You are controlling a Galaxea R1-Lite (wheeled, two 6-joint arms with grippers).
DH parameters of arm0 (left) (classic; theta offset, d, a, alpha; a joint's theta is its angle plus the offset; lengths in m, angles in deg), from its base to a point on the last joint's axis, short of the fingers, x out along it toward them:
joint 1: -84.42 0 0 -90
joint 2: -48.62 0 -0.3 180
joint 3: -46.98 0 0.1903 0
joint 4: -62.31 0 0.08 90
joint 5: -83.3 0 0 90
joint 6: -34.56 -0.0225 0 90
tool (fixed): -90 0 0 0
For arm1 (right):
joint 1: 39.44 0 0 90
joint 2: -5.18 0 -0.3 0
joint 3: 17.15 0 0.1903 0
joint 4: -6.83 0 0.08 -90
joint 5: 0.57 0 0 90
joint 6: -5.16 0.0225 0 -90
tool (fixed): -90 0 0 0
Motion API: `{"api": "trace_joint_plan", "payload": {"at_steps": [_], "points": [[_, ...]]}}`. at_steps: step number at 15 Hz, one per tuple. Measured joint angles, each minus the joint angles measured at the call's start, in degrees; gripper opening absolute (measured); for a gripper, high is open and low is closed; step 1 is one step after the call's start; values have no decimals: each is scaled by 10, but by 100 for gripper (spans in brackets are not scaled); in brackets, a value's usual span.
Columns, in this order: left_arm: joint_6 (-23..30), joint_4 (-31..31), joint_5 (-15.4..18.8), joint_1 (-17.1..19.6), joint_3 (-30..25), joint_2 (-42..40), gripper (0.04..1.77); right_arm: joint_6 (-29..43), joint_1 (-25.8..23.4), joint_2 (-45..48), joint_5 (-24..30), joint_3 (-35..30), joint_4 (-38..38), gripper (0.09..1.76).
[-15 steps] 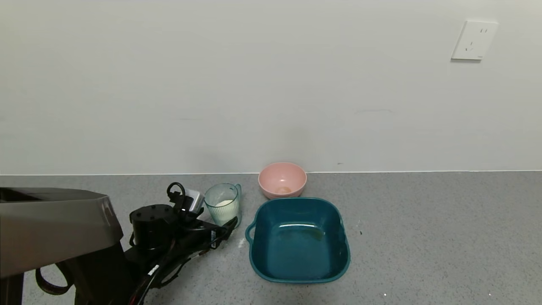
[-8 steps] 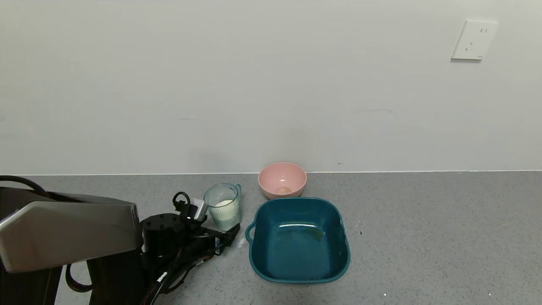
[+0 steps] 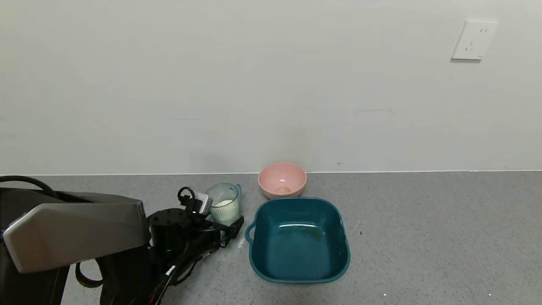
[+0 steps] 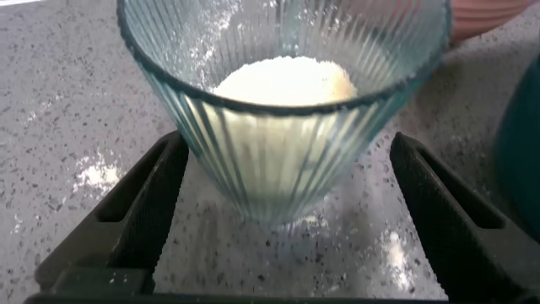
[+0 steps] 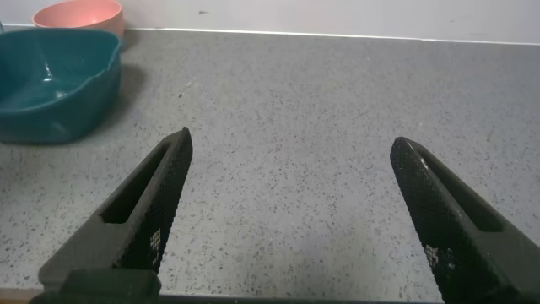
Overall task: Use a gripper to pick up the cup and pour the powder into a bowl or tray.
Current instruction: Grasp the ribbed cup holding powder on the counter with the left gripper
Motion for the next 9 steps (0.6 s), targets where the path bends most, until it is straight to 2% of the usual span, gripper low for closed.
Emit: {"api": "trace_joint_plan", "payload": {"at_steps": [9], "points": [[0, 0, -2, 1, 34, 25, 172, 0, 0, 0, 0, 0, 0, 171]]}}
